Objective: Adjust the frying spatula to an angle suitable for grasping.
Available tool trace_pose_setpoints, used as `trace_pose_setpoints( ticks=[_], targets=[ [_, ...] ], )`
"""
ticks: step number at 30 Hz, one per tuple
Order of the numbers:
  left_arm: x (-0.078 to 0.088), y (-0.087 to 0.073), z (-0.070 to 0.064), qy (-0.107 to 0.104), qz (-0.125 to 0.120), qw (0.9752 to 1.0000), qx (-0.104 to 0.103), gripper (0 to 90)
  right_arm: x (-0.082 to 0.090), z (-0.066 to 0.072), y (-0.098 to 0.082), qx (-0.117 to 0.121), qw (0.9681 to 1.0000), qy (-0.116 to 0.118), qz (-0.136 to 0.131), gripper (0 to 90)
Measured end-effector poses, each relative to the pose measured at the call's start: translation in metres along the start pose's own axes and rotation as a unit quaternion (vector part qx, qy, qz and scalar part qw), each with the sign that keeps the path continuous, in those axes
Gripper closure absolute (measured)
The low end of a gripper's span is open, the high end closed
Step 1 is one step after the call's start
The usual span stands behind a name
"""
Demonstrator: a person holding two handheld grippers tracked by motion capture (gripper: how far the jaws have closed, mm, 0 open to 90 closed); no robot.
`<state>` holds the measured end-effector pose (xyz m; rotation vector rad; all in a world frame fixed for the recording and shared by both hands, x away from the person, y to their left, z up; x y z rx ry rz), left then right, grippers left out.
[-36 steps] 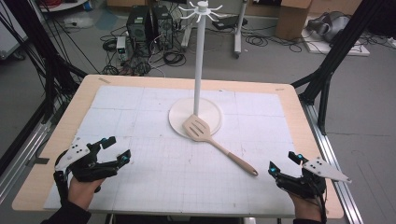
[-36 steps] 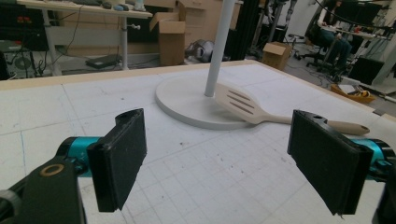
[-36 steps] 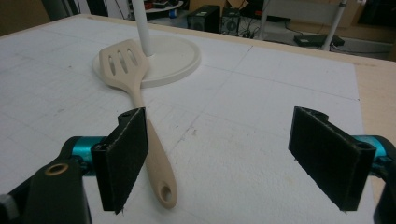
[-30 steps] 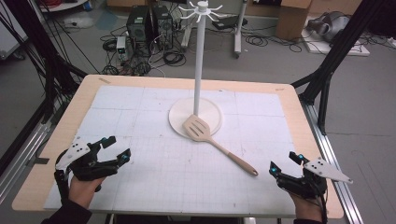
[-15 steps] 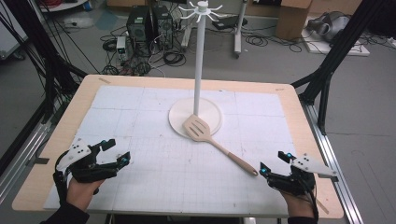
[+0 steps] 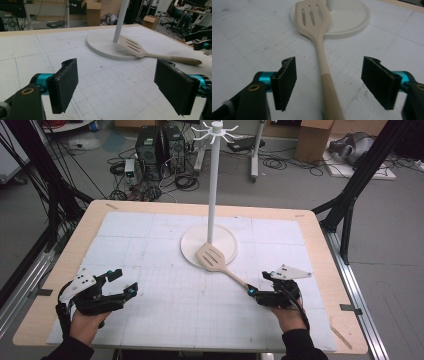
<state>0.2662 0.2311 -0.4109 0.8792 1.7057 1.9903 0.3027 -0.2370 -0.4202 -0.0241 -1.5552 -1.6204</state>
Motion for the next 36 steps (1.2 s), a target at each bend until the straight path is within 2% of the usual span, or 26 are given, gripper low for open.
trace_pose_setpoints(
  ticks=[1, 4, 6, 11, 13, 17, 19, 21, 24, 25, 26, 29, 30, 32, 33, 36],
  targets=[
    [0.000, 0.000, -0.001, -0.003, 0.001, 1.0000, 0.001, 20.1, -0.014, 0.001, 0.004, 0.013, 0.9997, -0.004, 0.023, 32.0],
    [-0.001, 0.000, -0.002, -0.004, 0.000, 1.0000, 0.002, 20.1, -0.024, 0.002, 0.006, 0.021, 0.9991, -0.003, 0.038, 35.0],
    [-0.002, 0.000, -0.002, -0.006, 0.001, 1.0000, -0.001, 20.1, -0.038, 0.002, 0.007, 0.027, 0.9977, 0.000, 0.063, 38.3],
    [-0.002, 0.000, -0.003, -0.007, 0.002, 1.0000, 0.001, 20.1, -0.054, -0.001, 0.008, 0.033, 0.9958, -0.005, 0.086, 41.6],
    [-0.003, 0.000, -0.002, -0.009, 0.003, 1.0000, 0.002, 20.2, -0.056, -0.001, 0.009, 0.032, 0.9956, -0.006, 0.088, 42.4],
    [-0.004, -0.001, -0.002, -0.011, 0.003, 0.9999, 0.007, 20.3, -0.064, -0.004, 0.007, 0.032, 0.9936, -0.004, 0.108, 52.1],
    [-0.004, -0.001, -0.002, -0.011, 0.003, 0.9999, 0.006, 20.3, -0.065, -0.004, 0.006, 0.032, 0.9931, -0.003, 0.113, 53.7],
    [-0.005, -0.001, -0.002, -0.012, 0.004, 0.9999, 0.008, 20.4, -0.069, -0.005, 0.004, 0.037, 0.9909, -0.004, 0.130, 59.3],
    [-0.005, -0.001, -0.002, -0.012, 0.005, 0.9999, 0.007, 20.4, -0.072, -0.006, 0.003, 0.036, 0.9904, -0.005, 0.134, 60.8],
    [-0.005, -0.001, -0.002, -0.012, 0.005, 0.9999, 0.008, 20.5, -0.072, -0.006, 0.003, 0.029, 0.9904, -0.004, 0.135, 64.9],
    [-0.005, -0.001, -0.002, -0.012, 0.005, 0.9999, 0.008, 20.5, -0.072, -0.006, 0.003, 0.029, 0.9904, -0.004, 0.135, 64.9],
    [-0.005, -0.002, -0.002, -0.012, 0.008, 0.9998, 0.011, 20.6, -0.072, -0.006, 0.003, 0.036, 0.9895, 0.006, 0.140, 75.9],
    [-0.005, -0.002, -0.002, -0.014, 0.009, 0.9998, 0.009, 20.7, -0.072, -0.005, 0.003, 0.043, 0.9890, 0.007, 0.141, 76.0],
    [-0.005, -0.002, -0.002, -0.014, 0.010, 0.9998, 0.012, 20.7, -0.072, -0.004, 0.004, 0.037, 0.9885, 0.000, 0.147, 76.3],
    [-0.005, -0.002, -0.002, -0.015, 0.010, 0.9998, 0.012, 20.7, -0.073, -0.003, 0.006, 0.043, 0.9867, -0.002, 0.157, 76.8],
    [-0.005, -0.002, -0.002, -0.015, 0.009, 0.9997, 0.014, 20.8, -0.073, -0.002, 0.007, 0.049, 0.9856, -0.002, 0.162, 77.0]
  ],
)
Point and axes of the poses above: each handheld gripper's, and its own axes: x roughly backward along the jaws, y roughly out of its top, z roughly to its left, the point moved 3 cm from there along -x, roughly forward along the jaws, and after that the axes turned 14 degrees about -x, right-handed, at the moved point
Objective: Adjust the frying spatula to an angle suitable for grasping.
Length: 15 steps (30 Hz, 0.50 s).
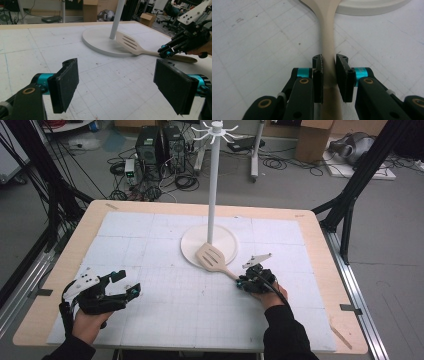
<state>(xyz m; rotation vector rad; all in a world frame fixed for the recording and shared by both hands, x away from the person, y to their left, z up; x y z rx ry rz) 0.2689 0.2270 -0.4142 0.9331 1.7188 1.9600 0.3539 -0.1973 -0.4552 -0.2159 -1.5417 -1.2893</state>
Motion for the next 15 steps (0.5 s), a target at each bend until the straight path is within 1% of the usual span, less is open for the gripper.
trace_pose_setpoints(
  ticks=[2, 3, 6, 7, 9, 11, 12, 13, 14, 15],
  targets=[
    [0.000, 0.000, 0.001, 0.001, 0.001, 1.0000, 0.000, 20.8, 0.000, -0.001, 0.000, 0.004, 1.0000, 0.002, -0.002, 77.1],
    [0.000, -0.001, 0.001, 0.002, 0.001, 1.0000, 0.004, 20.8, 0.000, -0.001, 0.000, -0.001, 1.0000, 0.003, -0.001, 77.2],
    [0.000, -0.001, 0.002, 0.001, 0.001, 1.0000, 0.002, 20.8, 0.000, -0.001, 0.000, -0.002, 1.0000, 0.006, -0.001, 77.2],
    [0.000, -0.001, 0.001, 0.001, 0.001, 1.0000, 0.004, 20.9, 0.001, -0.001, 0.000, -0.005, 0.9999, 0.012, -0.001, 77.3],
    [0.000, -0.001, 0.002, 0.001, 0.003, 1.0000, 0.001, 20.9, 0.001, 0.000, -0.001, -0.005, 0.9998, 0.018, -0.001, 77.3],
    [0.000, -0.001, 0.002, 0.002, 0.002, 1.0000, 0.005, 20.9, 0.002, 0.004, -0.001, 0.000, 0.9996, 0.026, 0.001, 77.3],
    [0.000, -0.001, 0.002, 0.002, 0.002, 1.0000, 0.006, 20.9, 0.003, 0.005, -0.001, 0.007, 0.9995, 0.030, -0.001, 77.3],
    [0.000, -0.001, 0.003, 0.001, 0.002, 1.0000, 0.006, 20.9, 0.004, 0.011, -0.001, 0.013, 0.9989, 0.045, -0.004, 77.3],
    [0.000, -0.001, 0.003, 0.001, 0.002, 1.0000, 0.006, 20.9, 0.004, 0.011, -0.001, 0.013, 0.9989, 0.045, -0.004, 77.3],
    [0.000, -0.001, 0.003, 0.002, 0.002, 1.0000, 0.006, 21.0, 0.004, 0.013, -0.001, 0.017, 0.9986, 0.050, -0.005, 77.3]
  ],
)
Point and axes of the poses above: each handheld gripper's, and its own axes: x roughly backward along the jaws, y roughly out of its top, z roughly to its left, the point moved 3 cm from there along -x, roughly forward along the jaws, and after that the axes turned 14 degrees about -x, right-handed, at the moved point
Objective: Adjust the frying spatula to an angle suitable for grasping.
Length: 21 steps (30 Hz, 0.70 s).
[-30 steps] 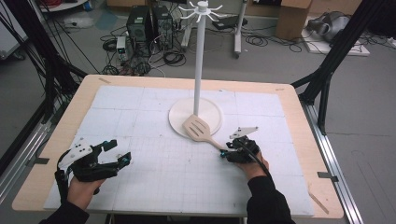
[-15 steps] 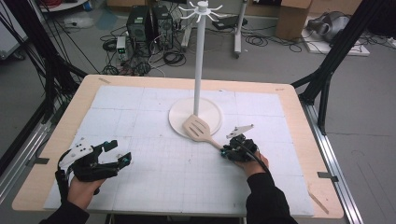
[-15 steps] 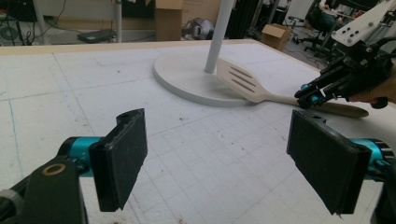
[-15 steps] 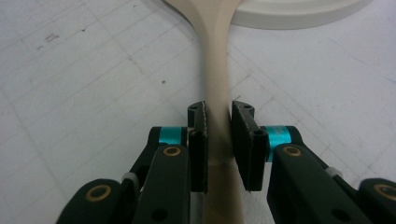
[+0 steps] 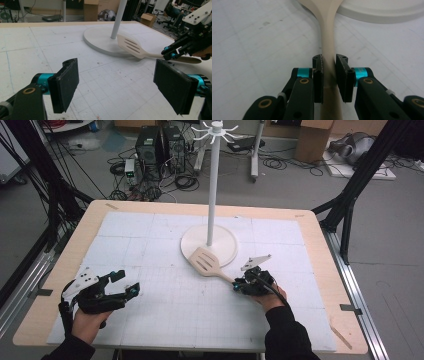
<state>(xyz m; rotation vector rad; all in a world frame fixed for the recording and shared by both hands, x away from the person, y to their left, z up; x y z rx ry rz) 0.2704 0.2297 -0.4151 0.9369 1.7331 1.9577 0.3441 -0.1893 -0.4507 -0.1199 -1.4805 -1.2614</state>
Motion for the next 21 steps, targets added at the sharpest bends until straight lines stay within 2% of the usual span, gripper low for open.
trace_pose_setpoints(
  ticks=[5, 10, 13, 14, 16, 21],
  targets=[
    [0.000, 0.000, 0.001, 0.001, 0.002, 1.0000, -0.001, 21.0, 0.000, 0.013, 0.000, 0.026, 0.9991, 0.033, 0.000, 77.2],
    [0.000, -0.001, 0.001, 0.003, 0.002, 1.0000, 0.002, 21.0, -0.001, 0.026, 0.002, 0.059, 0.9958, 0.070, -0.008, 77.1],
    [0.000, -0.001, 0.002, 0.001, 0.002, 1.0000, 0.002, 22.1, -0.005, 0.036, 0.001, 0.087, 0.9922, 0.089, 0.000, 77.1],
    [0.000, -0.001, 0.002, -0.001, 0.002, 1.0000, 0.002, 24.0, -0.008, 0.042, 0.001, 0.106, 0.9894, 0.099, 0.007, 77.0],
    [0.000, -0.001, 0.002, -0.005, 0.001, 1.0000, 0.003, 25.0, -0.010, 0.044, 0.001, 0.111, 0.9883, 0.104, 0.009, 77.0],
    [-0.001, -0.002, 0.002, -0.005, 0.009, 0.9999, 0.001, 29.3, -0.019, 0.054, 0.004, 0.148, 0.9803, 0.128, 0.027, 76.9]
  ],
)
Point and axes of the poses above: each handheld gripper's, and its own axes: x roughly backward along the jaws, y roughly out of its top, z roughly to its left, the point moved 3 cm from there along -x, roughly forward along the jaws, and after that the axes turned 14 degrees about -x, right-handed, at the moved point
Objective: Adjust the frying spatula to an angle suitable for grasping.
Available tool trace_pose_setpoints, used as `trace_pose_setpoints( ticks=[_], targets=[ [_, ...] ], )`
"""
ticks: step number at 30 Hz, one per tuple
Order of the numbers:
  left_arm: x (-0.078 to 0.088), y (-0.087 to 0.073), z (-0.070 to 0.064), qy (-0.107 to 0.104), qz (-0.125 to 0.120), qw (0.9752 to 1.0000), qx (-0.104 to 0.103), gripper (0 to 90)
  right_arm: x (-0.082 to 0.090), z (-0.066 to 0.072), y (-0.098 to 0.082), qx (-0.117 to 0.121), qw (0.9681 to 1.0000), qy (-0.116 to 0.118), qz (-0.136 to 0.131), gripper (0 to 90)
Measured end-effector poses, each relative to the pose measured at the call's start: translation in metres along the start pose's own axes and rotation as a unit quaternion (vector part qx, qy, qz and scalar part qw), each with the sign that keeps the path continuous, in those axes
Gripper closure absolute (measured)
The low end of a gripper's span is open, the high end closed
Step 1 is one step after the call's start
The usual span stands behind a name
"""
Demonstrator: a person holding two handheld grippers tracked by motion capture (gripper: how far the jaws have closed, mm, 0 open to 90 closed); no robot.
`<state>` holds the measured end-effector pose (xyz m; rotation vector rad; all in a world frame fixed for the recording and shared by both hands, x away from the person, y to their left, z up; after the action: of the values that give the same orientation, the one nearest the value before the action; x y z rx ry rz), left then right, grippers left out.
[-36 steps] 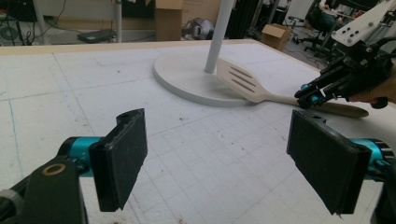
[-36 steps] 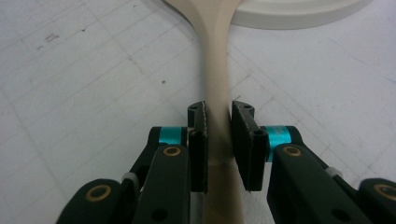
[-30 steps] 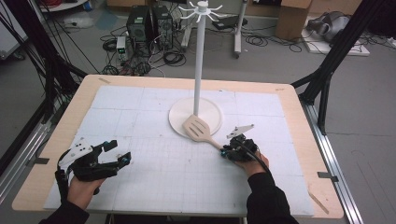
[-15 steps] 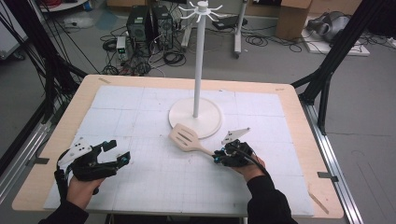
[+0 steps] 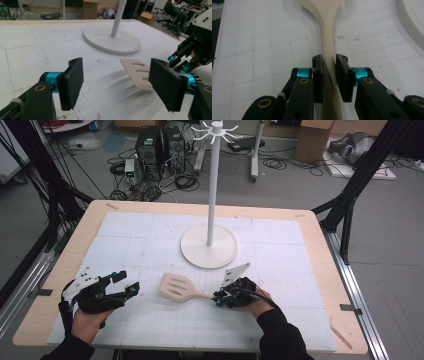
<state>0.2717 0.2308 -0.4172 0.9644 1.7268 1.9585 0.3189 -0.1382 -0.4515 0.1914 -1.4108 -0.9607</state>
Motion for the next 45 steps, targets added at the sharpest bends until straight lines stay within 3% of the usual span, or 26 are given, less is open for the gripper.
trace_pose_setpoints(
  ticks=[2, 3, 6, 9, 14, 15, 16, 17, 18, 21, 22, 23, 24, 25, 26, 27, 31, 32, 35, 37, 38, 39, 40, 42, 45],
  targets=[
    [0.000, -0.001, 0.000, 0.000, 0.006, 1.0000, -0.006, 29.9, -0.003, 0.000, 0.002, 0.008, 0.9999, 0.007, 0.007, 76.9],
    [0.000, -0.002, 0.000, -0.009, 0.013, 0.9999, -0.004, 35.2, -0.006, -0.001, 0.005, 0.017, 0.9996, 0.016, 0.019, 76.9],
    [-0.001, -0.002, 0.000, -0.013, 0.016, 0.9998, -0.006, 40.2, -0.008, -0.002, 0.006, 0.024, 0.9992, 0.016, 0.026, 76.9],
    [-0.002, -0.004, -0.001, -0.029, 0.027, 0.9992, -0.007, 52.4, -0.009, -0.005, 0.008, 0.033, 0.9988, 0.022, 0.029, 76.7],
    [-0.004, -0.005, -0.003, -0.038, 0.036, 0.9986, -0.011, 59.6, -0.010, -0.003, 0.008, 0.038, 0.9987, 0.002, 0.033, 73.2],
    [-0.005, -0.005, -0.003, -0.040, 0.037, 0.9985, -0.012, 60.7, -0.004, -0.002, 0.009, 0.015, 0.9996, -0.020, 0.012, 64.6],
    [-0.005, -0.005, -0.003, -0.041, 0.036, 0.9984, -0.013, 60.7, -0.004, -0.002, 0.009, 0.015, 0.9996, -0.020, 0.012, 64.6],
    [-0.005, -0.005, -0.004, -0.043, 0.039, 0.9982, -0.014, 62.7, 0.011, 0.000, 0.006, -0.003, 0.9988, -0.038, -0.030, 61.4],
    [-0.005, -0.005, -0.004, -0.043, 0.039, 0.9982, -0.014, 63.4, 0.011, 0.000, 0.006, -0.003, 0.9988, -0.038, -0.030, 61.4],
    [-0.006, -0.006, -0.005, -0.047, 0.042, 0.9978, -0.019, 65.4, 0.041, 0.001, -0.007, -0.044, 0.9895, -0.097, -0.099, 59.5],
    [-0.007, -0.006, -0.006, -0.048, 0.042, 0.9978, -0.019, 65.9, 0.054, 0.002, -0.017, -0.051, 0.9837, -0.120, -0.124, 62.0],
    [-0.008, -0.006, -0.008, -0.049, 0.045, 0.9975, -0.023, 66.0, 0.070, 0.003, -0.033, -0.071, 0.9732, -0.162, -0.147, 66.5],
    [-0.008, -0.006, -0.008, -0.049, 0.045, 0.9975, -0.023, 66.5, 0.070, 0.003, -0.033, -0.071, 0.9732, -0.162, -0.147, 66.5],
    [-0.009, -0.006, -0.009, -0.051, 0.045, 0.9974, -0.026, 68.1, 0.085, 0.003, -0.052, -0.109, 0.9620, -0.199, -0.152, 75.9],
    [-0.010, -0.006, -0.010, -0.052, 0.046, 0.9971, -0.029, 68.1, 0.085, 0.003, -0.052, -0.109, 0.9620, -0.199, -0.152, 75.9],
    [-0.012, -0.006, -0.012, -0.055, 0.047, 0.9968, -0.032, 71.0, 0.094, 0.006, -0.069, -0.135, 0.9583, -0.205, -0.147, 89.2],
    [-0.019, -0.004, -0.019, -0.063, 0.051, 0.9956, -0.048, 76.5, 0.099, 0.006, -0.085, -0.147, 0.9586, -0.204, -0.133, 89.3],
    [-0.023, -0.004, -0.022, -0.066, 0.051, 0.9951, -0.053, 79.3, 0.100, 0.004, -0.099, -0.168, 0.9568, -0.202, -0.125, 89.3],
    [-0.028, -0.003, -0.025, -0.067, 0.052, 0.9950, -0.054, 79.7, 0.098, 0.001, -0.106, -0.177, 0.9572, -0.200, -0.111, 89.3],
    [-0.034, -0.004, -0.027, -0.065, 0.062, 0.9945, -0.053, 77.8, 0.093, -0.001, -0.109, -0.182, 0.9602, -0.191, -0.093, 89.3],
    [-0.036, -0.004, -0.028, -0.066, 0.067, 0.9940, -0.055, 77.8, 0.093, -0.001, -0.109, -0.182, 0.9602, -0.191, -0.093, 89.3],
    [-0.041, -0.007, -0.031, -0.067, 0.081, 0.9924, -0.064, 78.0, 0.090, 0.000, -0.107, -0.177, 0.9636, -0.178, -0.092, 89.3],
    [-0.041, -0.007, -0.031, -0.067, 0.081, 0.9924, -0.064, 78.2, 0.090, 0.000, -0.107, -0.177, 0.9636, -0.178, -0.092, 89.3],
    [-0.044, -0.009, -0.034, -0.071, 0.090, 0.9911, -0.067, 78.4, 0.087, 0.003, -0.105, -0.171, 0.9671, -0.168, -0.086, 89.3],
    [-0.047, -0.011, -0.037, -0.074, 0.102, 0.9891, -0.075, 78.3, 0.085, 0.004, -0.104, -0.172, 0.9678, -0.165, -0.081, 89.3]
  ],
)
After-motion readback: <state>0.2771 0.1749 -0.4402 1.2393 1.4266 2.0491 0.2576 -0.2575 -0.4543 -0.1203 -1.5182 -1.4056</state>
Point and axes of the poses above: each handheld gripper's, and its own axes: x roughly backward along the jaws, y roughly out of its top, z roughly to its left, the point moved 3 cm from there along -x, roughly forward along the jaws, and after that the axes turned 14 degrees about -x, right-handed, at the moved point
